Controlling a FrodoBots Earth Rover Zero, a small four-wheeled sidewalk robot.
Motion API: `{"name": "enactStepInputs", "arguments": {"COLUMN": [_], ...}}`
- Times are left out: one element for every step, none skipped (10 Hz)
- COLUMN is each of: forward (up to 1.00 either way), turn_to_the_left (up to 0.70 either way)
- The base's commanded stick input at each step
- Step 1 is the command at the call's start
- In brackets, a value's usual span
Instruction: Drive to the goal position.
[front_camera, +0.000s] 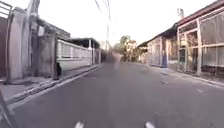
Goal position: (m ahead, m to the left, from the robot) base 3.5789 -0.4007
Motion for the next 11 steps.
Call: {"name": "enactStepInputs", "arguments": {"forward": [0.70, 0.70, 0.70, 0.70, 0.70, 0.70, 0.70, 0.70, 0.70, 0.70, 0.70], "turn_to_the_left": [-0.02, -0.12, -0.13, -0.05, 0.00, 0.00, 0.00, 0.00, -0.03, -0.08, -0.12]}}
